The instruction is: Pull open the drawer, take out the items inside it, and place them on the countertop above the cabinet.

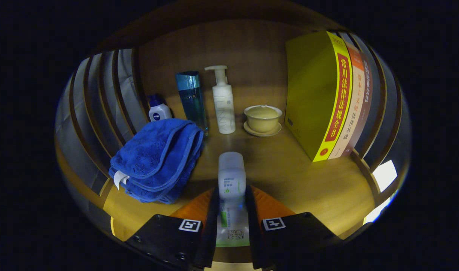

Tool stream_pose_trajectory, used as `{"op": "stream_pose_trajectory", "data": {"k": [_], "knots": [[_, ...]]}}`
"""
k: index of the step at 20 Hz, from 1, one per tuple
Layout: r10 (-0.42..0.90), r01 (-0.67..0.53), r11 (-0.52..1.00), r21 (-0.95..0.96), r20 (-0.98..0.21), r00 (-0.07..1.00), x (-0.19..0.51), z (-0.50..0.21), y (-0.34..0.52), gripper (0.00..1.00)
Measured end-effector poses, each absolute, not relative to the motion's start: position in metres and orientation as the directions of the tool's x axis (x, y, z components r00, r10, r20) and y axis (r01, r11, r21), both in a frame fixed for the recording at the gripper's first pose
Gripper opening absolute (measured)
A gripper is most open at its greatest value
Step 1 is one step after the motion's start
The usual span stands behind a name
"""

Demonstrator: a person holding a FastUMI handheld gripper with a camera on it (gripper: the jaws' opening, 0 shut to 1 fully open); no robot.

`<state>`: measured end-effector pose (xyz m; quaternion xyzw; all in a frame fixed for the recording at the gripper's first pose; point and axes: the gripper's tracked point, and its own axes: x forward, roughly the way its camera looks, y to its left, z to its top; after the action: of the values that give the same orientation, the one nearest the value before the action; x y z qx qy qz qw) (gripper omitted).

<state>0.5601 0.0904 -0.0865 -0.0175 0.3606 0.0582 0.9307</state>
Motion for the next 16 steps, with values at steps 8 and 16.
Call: {"op": "stream_pose_trajectory", "data": {"k": [8,16], "knots": [[0.078,-0.166,0.983,-0.079,-0.637,0.767,0.5623,-0.0928,0.094,0.58],[0.12,-0.141,0.99,0.013,-0.604,0.788,0.5579,-0.0872,0.0919,1.0]]}}
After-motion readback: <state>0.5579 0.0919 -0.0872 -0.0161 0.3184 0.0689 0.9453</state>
